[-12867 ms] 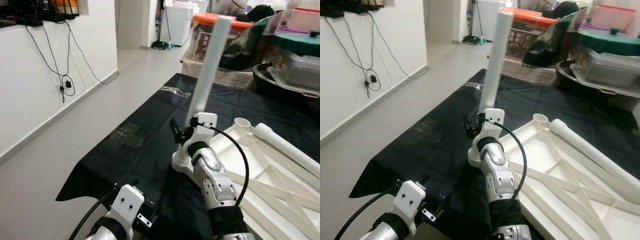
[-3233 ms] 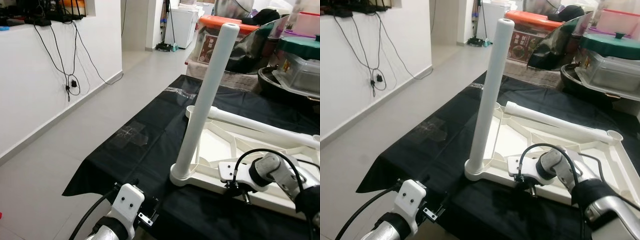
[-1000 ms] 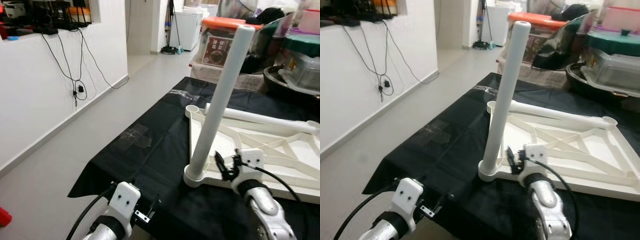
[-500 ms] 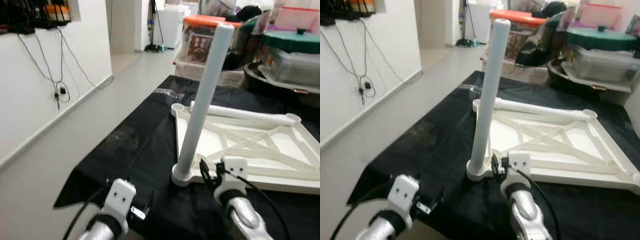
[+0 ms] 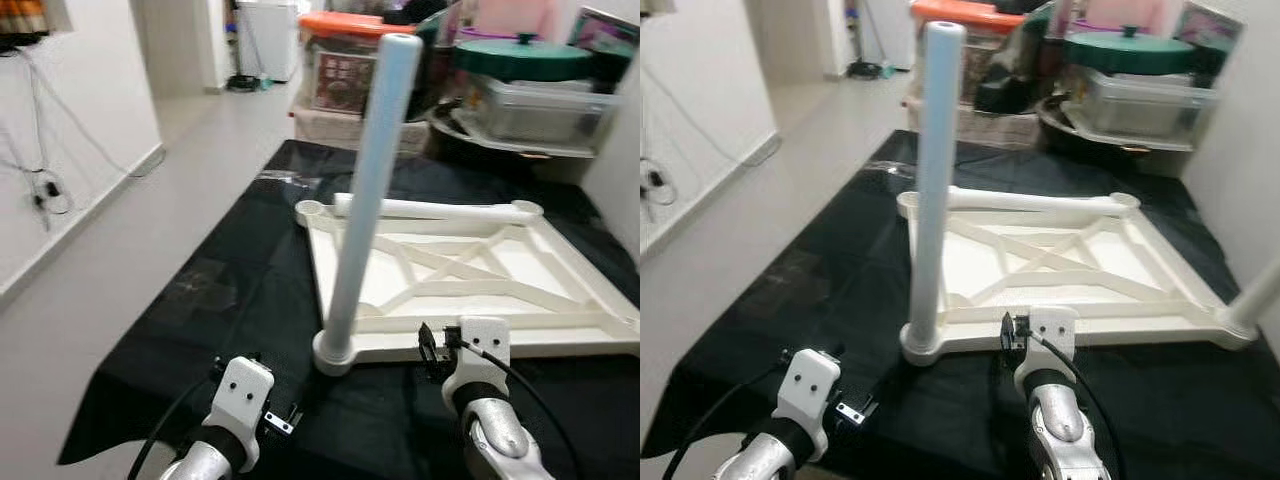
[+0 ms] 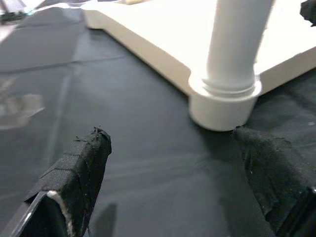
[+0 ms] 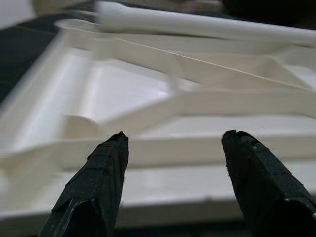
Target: Building children table
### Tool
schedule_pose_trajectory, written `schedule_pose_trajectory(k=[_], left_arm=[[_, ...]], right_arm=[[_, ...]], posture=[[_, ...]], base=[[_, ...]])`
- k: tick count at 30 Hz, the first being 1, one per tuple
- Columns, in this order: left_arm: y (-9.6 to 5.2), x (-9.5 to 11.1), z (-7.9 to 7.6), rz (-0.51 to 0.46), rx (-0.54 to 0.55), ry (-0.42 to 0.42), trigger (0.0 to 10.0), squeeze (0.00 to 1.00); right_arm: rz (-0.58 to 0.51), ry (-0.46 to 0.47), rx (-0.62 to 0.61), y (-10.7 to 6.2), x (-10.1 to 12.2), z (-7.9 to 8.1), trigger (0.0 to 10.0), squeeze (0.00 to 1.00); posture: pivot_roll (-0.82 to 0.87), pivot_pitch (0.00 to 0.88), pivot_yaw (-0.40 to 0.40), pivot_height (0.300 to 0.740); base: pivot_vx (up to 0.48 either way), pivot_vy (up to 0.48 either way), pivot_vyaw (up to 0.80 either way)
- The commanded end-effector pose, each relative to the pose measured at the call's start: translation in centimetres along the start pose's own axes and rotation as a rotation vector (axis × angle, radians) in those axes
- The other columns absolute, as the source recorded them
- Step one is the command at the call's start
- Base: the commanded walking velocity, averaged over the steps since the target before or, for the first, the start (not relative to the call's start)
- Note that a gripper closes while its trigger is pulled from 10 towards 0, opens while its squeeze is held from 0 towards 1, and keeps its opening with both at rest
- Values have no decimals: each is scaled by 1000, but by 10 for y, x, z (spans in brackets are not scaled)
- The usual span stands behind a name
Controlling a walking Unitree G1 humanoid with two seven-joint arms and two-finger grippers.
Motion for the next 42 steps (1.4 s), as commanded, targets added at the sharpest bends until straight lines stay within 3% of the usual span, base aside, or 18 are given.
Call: schedule_pose_trajectory(k=[1,6,18,29,30,32,34,38,42], left_arm=[[-1,-7,-1,31,-3,-15,10000,0],[-1,-8,-3,38,-20,-5,10000,0],[0,-9,-9,49,-54,23,10000,0],[-1,-9,-10,43,-60,20,10000,0],[-2,-9,-10,42,-66,20,10000,0],[-2,-9,-10,42,-66,20,10000,0],[-2,-10,-11,40,-73,21,10000,0],[-3,-10,-11,41,-75,20,10000,0],[-2,-11,-11,45,-75,20,10000,0]], right_arm=[[6,-7,-18,-2,0,-2,10000,0],[4,-11,-50,-2,0,-6,10000,0],[-19,-40,-141,-4,4,-20,10000,0],[-7,-39,-134,-5,2,-22,10000,0],[-7,-62,-137,-10,4,-31,10000,0],[-7,-62,-137,-10,4,-31,10000,0],[-15,-82,-146,-15,7,-41,10000,0],[-18,-80,-139,-16,8,-43,10000,0],[-35,-43,-68,-13,11,-26,10000,0]], posture=[[170,0,-76,740],[171,0,-73,740],[173,0,-73,740],[173,0,-75,740],[172,0,-73,740],[172,0,-73,740],[163,0,-69,740],[163,0,-69,740],[172,0,-71,740]], base=[[0,292,0],[0,438,0],[0,0,0],[0,0,0],[0,0,0],[0,0,0],[0,0,0],[-131,0,0],[-289,0,0]])
Point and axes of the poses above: a point about 5 cm out from each wrist's last joint towards the gripper, its own y axis pointing out of the wrist towards the gripper, its own x axis along the axis of the wrist's last joint, z = x × y, the point moved 5 cm from there along y, pointing out of the wrist towards the gripper, and after that the axes turned 12 degrees about y, right-handed, at the moved point
